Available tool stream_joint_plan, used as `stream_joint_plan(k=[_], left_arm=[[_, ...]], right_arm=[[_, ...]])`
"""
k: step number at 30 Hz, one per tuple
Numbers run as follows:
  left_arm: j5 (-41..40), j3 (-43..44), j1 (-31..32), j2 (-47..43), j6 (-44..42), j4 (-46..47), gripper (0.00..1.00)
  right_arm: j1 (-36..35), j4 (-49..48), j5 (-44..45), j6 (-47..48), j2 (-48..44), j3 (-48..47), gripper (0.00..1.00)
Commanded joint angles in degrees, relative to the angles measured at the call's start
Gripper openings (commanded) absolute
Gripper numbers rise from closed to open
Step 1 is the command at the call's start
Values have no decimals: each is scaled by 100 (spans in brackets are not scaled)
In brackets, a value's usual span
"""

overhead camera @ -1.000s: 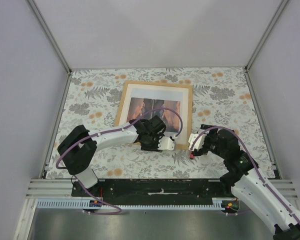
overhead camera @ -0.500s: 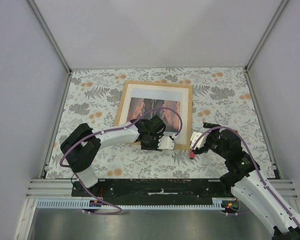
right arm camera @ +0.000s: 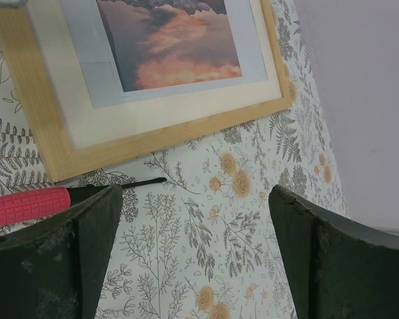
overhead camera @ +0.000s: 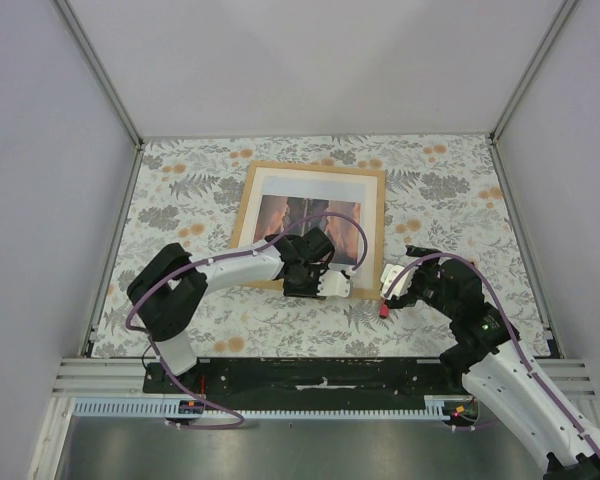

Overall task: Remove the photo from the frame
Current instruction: Turn over the photo frame at the center of the board.

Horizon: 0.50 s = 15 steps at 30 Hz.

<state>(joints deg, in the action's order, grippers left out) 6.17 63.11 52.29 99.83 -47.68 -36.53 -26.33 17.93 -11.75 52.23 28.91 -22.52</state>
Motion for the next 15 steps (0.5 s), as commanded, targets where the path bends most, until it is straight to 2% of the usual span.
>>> stream_joint_plan(k=[1, 4, 15], left_arm=[[130, -62, -52, 432, -163, -284, 43], [103, -97, -44, 397, -110, -249, 48], [560, -449, -228, -543, -189, -55, 51]], right_arm=[[22, -106, -56, -55, -69, 37, 98], [22, -106, -47, -125, -122, -6, 98], [356, 184, -513, -687, -509, -367, 98]])
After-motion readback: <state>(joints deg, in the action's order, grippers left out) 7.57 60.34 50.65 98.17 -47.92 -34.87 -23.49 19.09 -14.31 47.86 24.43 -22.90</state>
